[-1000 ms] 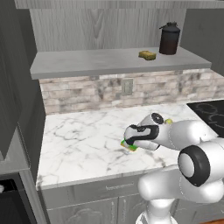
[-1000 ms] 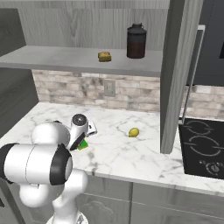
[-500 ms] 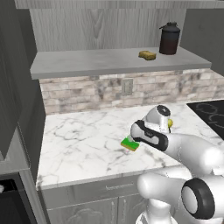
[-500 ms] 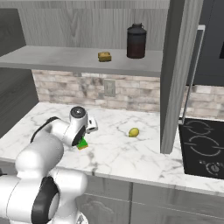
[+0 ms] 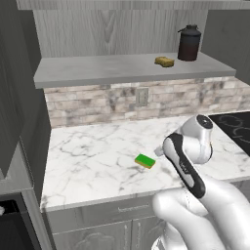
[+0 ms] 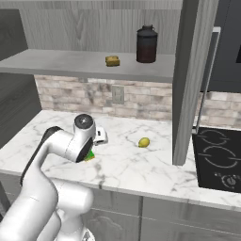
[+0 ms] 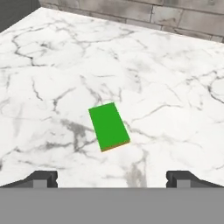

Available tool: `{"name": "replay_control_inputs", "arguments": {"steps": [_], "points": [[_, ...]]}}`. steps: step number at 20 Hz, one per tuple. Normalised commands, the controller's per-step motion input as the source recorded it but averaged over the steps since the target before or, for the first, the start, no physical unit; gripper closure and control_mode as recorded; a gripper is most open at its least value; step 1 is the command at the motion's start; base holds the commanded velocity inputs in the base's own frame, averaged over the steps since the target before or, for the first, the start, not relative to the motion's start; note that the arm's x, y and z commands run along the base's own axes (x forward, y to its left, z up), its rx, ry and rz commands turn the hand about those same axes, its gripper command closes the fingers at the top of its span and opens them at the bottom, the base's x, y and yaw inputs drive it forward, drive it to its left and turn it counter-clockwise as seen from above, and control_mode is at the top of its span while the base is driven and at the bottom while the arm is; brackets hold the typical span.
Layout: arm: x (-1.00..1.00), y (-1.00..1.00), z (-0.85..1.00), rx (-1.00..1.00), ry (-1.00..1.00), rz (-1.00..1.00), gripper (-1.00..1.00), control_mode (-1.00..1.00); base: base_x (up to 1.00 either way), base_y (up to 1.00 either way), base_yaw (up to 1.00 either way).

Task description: Pick the sponge and sponge from the cabinet and place them on the counter.

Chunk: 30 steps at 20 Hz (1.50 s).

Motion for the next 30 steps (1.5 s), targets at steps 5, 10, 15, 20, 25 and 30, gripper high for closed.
{"name": "replay_control_inputs", "arguments": {"steps": [5, 10, 15, 20, 25, 30], "points": [[-0.47, -0.18, 0.66, 0.05, -0.08, -0.04, -1.00, -1.00, 0.00, 0.00, 0.00], [-0.37, -0.10, 0.73, 0.03, -0.09, -0.02, -1.00, -1.00, 0.00, 0.00, 0.00], [-0.34, -0.11, 0.71, 0.02, -0.06, -0.02, -1.00, -1.00, 0.00, 0.00, 0.00], [-0.34, -0.08, 0.74, 0.02, -0.06, -0.01, -1.00, -1.00, 0.00, 0.00, 0.00], [-0.27, -0.07, 0.71, 0.01, -0.05, -0.02, -1.00, -1.00, 0.00, 0.00, 0.00], [-0.22, -0.05, 0.64, 0.00, -0.03, -0.03, -1.00, -1.00, 0.00, 0.00, 0.00]]}}
